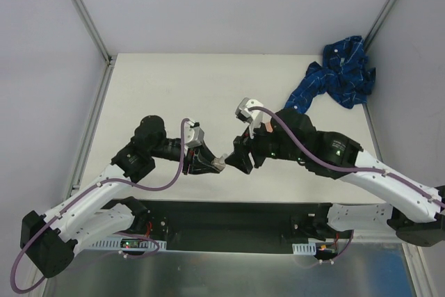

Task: Paint the nails

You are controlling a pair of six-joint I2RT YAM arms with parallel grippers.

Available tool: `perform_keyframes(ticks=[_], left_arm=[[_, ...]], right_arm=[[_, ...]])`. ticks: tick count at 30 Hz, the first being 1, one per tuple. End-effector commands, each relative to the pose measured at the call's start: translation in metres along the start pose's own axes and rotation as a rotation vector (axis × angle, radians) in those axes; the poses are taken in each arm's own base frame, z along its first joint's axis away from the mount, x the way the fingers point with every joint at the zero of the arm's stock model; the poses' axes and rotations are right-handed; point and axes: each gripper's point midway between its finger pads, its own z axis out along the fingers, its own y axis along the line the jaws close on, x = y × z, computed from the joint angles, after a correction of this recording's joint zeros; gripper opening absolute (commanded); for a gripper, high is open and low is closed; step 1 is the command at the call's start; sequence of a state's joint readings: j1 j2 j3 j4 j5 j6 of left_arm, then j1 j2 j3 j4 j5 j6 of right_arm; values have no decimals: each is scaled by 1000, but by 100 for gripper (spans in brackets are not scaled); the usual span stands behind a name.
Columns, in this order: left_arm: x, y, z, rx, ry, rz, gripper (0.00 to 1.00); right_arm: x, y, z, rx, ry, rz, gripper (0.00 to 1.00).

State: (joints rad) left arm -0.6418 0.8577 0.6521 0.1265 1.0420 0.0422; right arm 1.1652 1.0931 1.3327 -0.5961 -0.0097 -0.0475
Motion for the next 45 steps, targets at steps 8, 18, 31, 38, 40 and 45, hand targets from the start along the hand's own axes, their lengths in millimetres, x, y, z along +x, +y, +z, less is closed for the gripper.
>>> perform_keyframes(ticks=[8, 18, 31, 38, 40, 45], left_arm=[[-28, -27, 0, 152, -45, 70, 0], [-27, -27, -1, 154, -45, 70, 0], [-37, 27, -13, -240, -92, 146, 0], [-45, 59, -37, -500, -122, 186, 0], [-44, 58, -38, -500, -123, 191, 0], [-45, 53, -34, -464, -124, 188, 0]], right_arm=[[-11, 33, -8, -299, 32, -157, 50], [-7, 36, 9, -325, 73, -155, 23], [13, 13, 42, -151, 82, 33, 1], [0, -19, 77, 492, -273, 466, 0], [-3, -18, 80, 528, -236, 405, 0], [-12, -18, 70, 523, -235, 376, 2]])
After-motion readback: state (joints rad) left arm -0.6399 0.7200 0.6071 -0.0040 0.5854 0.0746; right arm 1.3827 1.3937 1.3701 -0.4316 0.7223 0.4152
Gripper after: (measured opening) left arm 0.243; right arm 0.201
